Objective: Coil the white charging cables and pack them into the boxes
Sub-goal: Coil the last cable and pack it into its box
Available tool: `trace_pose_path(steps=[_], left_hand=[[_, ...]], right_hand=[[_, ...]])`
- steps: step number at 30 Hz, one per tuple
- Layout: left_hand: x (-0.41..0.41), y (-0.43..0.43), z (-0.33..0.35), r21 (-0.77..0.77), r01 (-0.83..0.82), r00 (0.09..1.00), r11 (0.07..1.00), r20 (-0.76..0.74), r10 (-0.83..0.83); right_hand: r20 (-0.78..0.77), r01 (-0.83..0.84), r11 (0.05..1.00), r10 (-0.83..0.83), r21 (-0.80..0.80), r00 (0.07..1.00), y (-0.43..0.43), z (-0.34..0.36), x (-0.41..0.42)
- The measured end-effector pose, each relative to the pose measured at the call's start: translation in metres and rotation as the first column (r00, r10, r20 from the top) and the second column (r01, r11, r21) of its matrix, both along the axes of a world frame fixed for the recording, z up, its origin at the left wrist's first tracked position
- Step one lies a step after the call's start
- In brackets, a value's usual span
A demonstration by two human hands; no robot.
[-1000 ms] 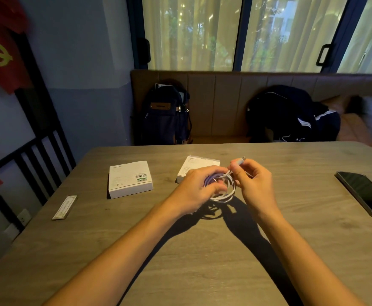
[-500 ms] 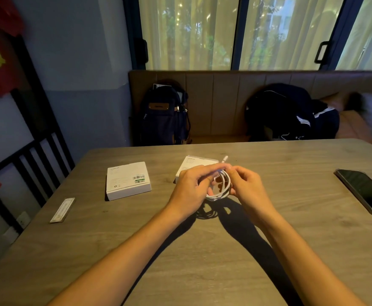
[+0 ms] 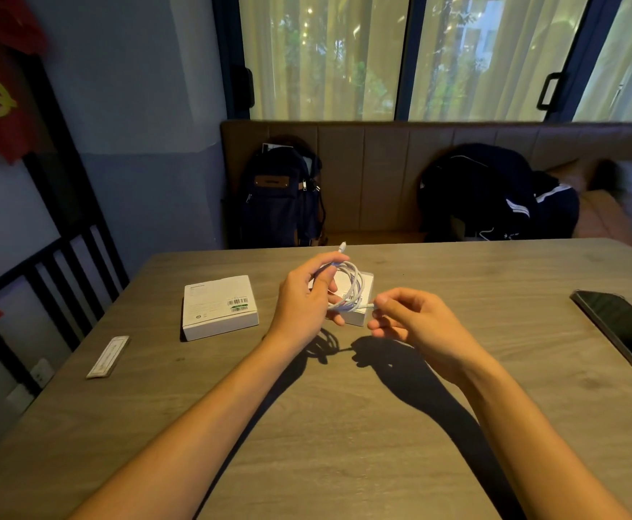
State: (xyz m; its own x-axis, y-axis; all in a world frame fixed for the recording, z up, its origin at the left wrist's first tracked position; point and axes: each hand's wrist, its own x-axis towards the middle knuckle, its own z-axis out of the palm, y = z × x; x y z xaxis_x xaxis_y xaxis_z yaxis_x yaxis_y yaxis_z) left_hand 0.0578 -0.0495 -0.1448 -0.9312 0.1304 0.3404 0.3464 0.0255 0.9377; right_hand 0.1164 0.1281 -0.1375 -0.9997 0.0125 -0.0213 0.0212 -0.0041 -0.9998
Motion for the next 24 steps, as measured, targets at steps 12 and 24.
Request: trace_pose_path(steps=[12,24], left_hand=[[-0.001,0.001,-0.009,-0.346,-0.149,0.983,0.926,-0.153,0.101],[0.009,0.005,-0.005,-0.335,-0.02,0.965,0.942,-0.253,-0.069]], right_hand=[[-0.408,0.199,0.957,-0.099,0.211,0.908,-0.006,-0.006,0.0],[-0.456,0.141,0.965,-0.025,0.221,0.89,-0.009,-0.01,0.0]])
